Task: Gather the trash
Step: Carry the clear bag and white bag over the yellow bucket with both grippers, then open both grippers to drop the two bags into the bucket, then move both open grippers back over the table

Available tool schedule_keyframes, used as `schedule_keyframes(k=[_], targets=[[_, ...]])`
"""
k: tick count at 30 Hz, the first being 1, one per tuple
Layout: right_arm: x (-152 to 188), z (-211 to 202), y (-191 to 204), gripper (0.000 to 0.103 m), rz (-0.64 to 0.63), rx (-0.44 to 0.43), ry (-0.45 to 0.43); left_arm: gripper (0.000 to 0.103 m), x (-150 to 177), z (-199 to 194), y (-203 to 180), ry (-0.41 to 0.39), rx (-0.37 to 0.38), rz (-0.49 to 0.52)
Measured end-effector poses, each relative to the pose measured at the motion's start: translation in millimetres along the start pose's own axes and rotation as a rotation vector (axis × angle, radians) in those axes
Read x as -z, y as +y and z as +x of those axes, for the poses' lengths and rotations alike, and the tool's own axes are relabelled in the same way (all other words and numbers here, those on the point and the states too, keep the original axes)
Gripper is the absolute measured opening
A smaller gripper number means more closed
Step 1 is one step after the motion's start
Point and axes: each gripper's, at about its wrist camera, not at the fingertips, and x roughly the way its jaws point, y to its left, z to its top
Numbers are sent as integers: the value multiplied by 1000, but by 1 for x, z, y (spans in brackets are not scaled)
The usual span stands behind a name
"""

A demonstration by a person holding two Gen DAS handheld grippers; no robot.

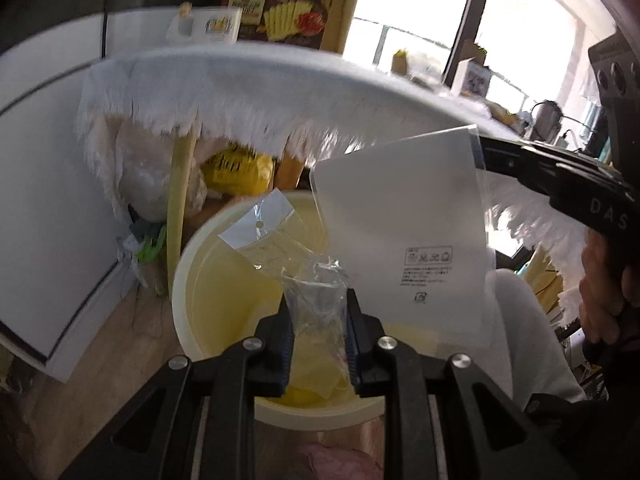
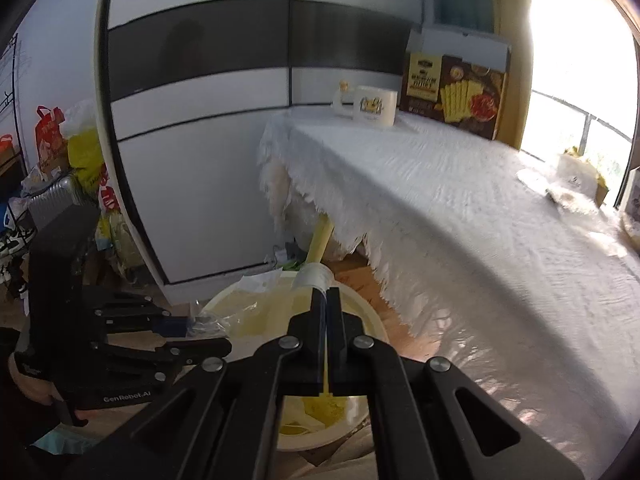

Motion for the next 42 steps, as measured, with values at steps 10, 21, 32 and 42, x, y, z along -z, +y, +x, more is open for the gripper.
schedule_keyframes(k=[10, 21, 32, 42], targets=[[9, 58, 1, 2, 8, -19, 144, 56, 5, 12, 21, 21, 5, -78], [7, 33, -3, 44, 23, 10, 107, 59, -5, -18, 20, -30, -43, -88], [-1, -32, -24, 44, 64, 40, 4, 59, -29, -52, -10, -126, -60, -36], [-2, -89, -64, 45, 103, 83, -84, 60, -58, -52, -54, -182, -45, 31]])
